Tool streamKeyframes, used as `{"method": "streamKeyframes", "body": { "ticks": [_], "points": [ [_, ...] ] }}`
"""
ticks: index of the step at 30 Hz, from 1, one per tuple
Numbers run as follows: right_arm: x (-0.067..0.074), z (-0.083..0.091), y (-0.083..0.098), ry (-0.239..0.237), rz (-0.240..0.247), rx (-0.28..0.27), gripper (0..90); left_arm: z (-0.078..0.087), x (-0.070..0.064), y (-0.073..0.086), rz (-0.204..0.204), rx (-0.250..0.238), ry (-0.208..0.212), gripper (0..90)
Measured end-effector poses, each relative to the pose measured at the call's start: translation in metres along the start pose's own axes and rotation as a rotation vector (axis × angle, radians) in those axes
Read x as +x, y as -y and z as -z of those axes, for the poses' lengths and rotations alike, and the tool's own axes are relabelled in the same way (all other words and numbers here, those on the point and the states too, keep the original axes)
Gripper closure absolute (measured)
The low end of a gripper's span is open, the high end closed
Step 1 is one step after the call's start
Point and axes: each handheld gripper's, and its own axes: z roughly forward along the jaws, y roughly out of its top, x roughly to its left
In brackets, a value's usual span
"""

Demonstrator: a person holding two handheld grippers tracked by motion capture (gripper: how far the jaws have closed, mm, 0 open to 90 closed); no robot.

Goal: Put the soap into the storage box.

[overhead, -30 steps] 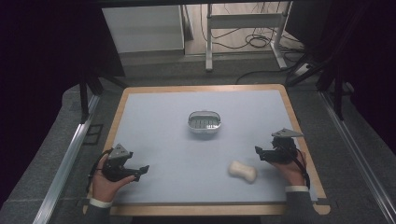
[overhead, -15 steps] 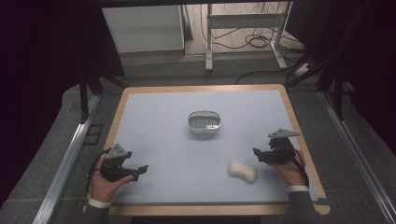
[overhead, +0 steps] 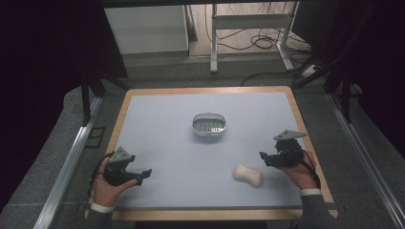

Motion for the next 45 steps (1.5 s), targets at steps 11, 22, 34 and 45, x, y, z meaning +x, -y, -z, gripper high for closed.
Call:
{"method": "streamKeyframes", "body": {
  "ticks": [11,22,34,45],
  "points": [
    [0.006,0.006,-0.010,-0.061,0.035,0.028,20.1,0.000,0.000,0.000,-0.002,0.003,0.002,10.2],
    [0.027,0.007,-0.021,-0.136,0.105,0.106,21.6,-0.002,-0.002,0.000,-0.006,0.014,0.006,10.1],
    [0.050,-0.001,-0.025,-0.191,0.187,0.195,24.7,-0.003,-0.002,0.000,-0.017,0.020,0.007,10.1],
    [0.065,-0.015,-0.024,-0.252,0.252,0.296,29.4,-0.002,-0.001,0.000,-0.010,0.016,0.005,10.0]
  ]
}}
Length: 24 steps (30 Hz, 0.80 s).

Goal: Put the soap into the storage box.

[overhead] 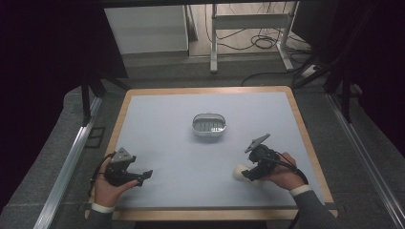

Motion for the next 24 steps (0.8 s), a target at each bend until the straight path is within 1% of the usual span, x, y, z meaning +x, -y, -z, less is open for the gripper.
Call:
{"method": "streamKeyframes", "body": {
  "ticks": [3,4,6,8,11,14,15,16,18,21,24],
  "points": [
    [0.003,-0.003,-0.001,-0.009,0.017,0.027,31.0,0.000,0.000,0.000,-0.002,-0.001,-0.001,10.0],
    [0.003,-0.005,-0.002,-0.019,0.022,0.042,32.5,0.000,0.000,0.000,-0.002,-0.001,-0.001,10.0],
    [0.004,-0.006,-0.003,-0.026,0.026,0.052,32.9,0.000,0.000,0.000,0.000,0.001,0.000,10.0],
    [0.006,-0.010,-0.004,-0.035,0.040,0.082,33.7,-0.001,0.000,0.000,-0.005,0.003,0.001,10.0],
    [0.008,-0.015,-0.005,-0.039,0.065,0.121,35.2,0.000,0.000,0.000,0.000,0.001,0.000,10.0],
    [0.009,-0.018,-0.005,-0.042,0.076,0.137,36.5,0.000,0.000,0.000,-0.002,-0.001,0.000,10.0],
    [0.010,-0.018,-0.005,-0.038,0.083,0.150,37.6,0.000,0.000,0.000,-0.003,-0.001,0.000,10.0],
    [0.010,-0.020,-0.005,-0.038,0.095,0.154,41.4,0.000,0.000,0.000,-0.001,0.000,0.002,9.9],
    [0.011,-0.020,-0.005,-0.039,0.100,0.158,42.9,0.000,0.000,0.000,0.000,0.000,0.004,10.0],
    [0.012,-0.022,-0.005,-0.029,0.121,0.173,45.1,0.000,0.000,0.000,0.000,0.002,0.000,10.0],
    [0.012,-0.022,-0.006,-0.028,0.141,0.186,48.7,0.000,0.000,0.000,0.004,-0.007,0.003,10.0]
  ]
}}
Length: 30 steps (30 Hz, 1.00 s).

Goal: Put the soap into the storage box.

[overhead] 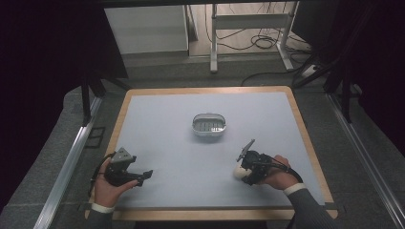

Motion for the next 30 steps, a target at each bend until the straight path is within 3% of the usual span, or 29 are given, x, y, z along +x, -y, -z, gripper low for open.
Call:
{"method": "streamKeyframes", "body": {
  "ticks": [3,7,14,30],
  "points": [
    [0.001,-0.001,-0.002,0.008,0.023,0.018,49.3,0.000,0.000,0.000,0.000,0.002,-0.003,10.0],
    [0.000,0.000,-0.004,0.000,0.002,0.032,49.6,0.000,0.000,0.000,0.000,0.001,-0.002,10.0],
    [-0.006,0.003,-0.001,-0.003,-0.036,0.016,49.8,0.001,0.001,0.000,0.003,-0.003,-0.002,10.0],
    [-0.016,0.030,-0.009,0.022,-0.026,-0.049,49.7,-0.001,0.000,0.000,0.001,0.004,-0.001,10.0]
  ]
}}
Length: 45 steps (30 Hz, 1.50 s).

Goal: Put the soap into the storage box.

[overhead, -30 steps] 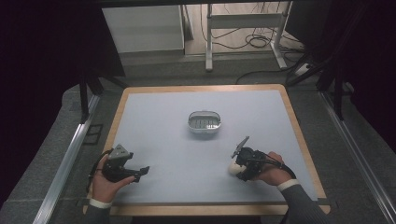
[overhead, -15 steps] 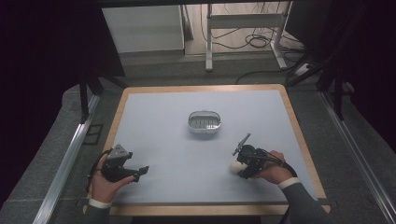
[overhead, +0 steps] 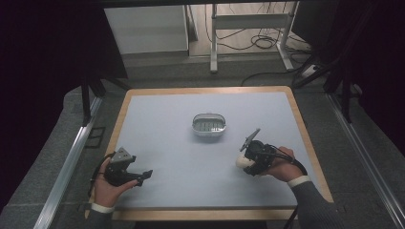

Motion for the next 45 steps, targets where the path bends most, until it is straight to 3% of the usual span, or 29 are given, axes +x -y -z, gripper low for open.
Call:
{"method": "streamKeyframes", "body": {
  "ticks": [18,45],
  "points": [
    [-0.029,0.011,-0.017,0.006,-0.045,-0.099,49.8,-0.004,-0.001,0.000,-0.012,0.014,0.001,10.0],
    [-0.056,0.020,-0.046,0.035,-0.042,-0.121,49.8,-0.006,-0.002,0.000,-0.013,0.019,0.003,10.0]
  ]
}}
